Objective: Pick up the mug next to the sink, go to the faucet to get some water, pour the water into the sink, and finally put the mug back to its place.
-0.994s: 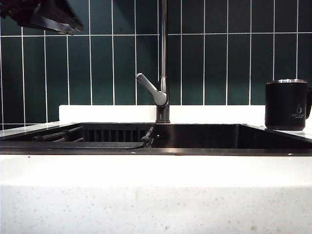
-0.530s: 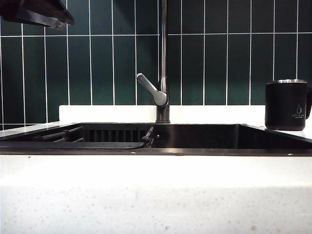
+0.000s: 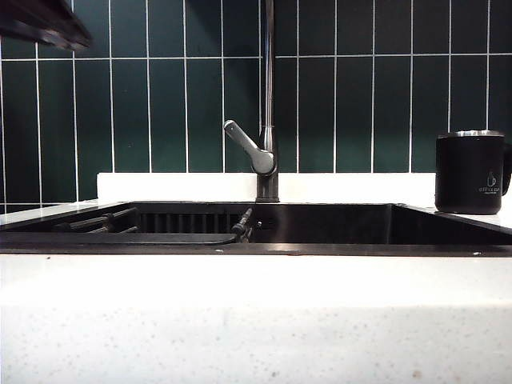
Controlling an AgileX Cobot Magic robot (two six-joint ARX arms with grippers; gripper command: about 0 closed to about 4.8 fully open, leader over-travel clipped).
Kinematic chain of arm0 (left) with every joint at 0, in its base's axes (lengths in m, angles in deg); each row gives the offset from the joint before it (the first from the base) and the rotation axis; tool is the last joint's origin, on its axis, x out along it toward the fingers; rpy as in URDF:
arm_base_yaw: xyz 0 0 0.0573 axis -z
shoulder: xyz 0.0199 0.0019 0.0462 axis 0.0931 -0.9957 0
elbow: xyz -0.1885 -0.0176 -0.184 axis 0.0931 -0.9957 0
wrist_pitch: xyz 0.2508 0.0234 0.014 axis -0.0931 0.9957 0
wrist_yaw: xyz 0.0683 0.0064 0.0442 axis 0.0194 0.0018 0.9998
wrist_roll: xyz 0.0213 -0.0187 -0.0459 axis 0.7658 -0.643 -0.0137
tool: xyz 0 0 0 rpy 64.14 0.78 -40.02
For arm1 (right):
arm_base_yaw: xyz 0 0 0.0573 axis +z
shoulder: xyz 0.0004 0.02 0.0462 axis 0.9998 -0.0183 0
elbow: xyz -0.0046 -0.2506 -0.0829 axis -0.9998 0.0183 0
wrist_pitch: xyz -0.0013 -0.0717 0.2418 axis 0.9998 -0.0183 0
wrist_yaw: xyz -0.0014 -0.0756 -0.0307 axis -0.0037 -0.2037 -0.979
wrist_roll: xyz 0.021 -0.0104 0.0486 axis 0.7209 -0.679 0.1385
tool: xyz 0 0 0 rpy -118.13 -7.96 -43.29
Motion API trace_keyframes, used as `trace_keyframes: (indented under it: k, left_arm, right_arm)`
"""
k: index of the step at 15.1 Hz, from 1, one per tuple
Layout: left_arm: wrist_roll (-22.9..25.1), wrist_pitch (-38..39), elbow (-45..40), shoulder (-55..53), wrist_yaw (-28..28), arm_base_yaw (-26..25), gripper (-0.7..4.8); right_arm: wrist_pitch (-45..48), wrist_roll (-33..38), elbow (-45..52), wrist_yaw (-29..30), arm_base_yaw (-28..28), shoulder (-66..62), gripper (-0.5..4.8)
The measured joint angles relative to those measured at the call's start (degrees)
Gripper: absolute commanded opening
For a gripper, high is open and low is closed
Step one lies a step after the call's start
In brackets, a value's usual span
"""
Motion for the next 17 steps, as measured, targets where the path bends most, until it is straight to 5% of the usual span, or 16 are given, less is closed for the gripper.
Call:
trace_keyframes:
  k: [6, 17]
  left_arm:
    - [1.1, 8.6, -1.6, 9.6, 0.1, 0.0, 0.48]
    - [-1.3, 13.2, -6.4, 27.0, 3.0, 0.0, 0.19]
  right_arm:
    - [-8.1, 0.0, 0.0, 0.5, 0.0, 9.4, 0.48]
    - [-19.3, 0.0, 0.0, 3.1, -0.1, 17.6, 0.49]
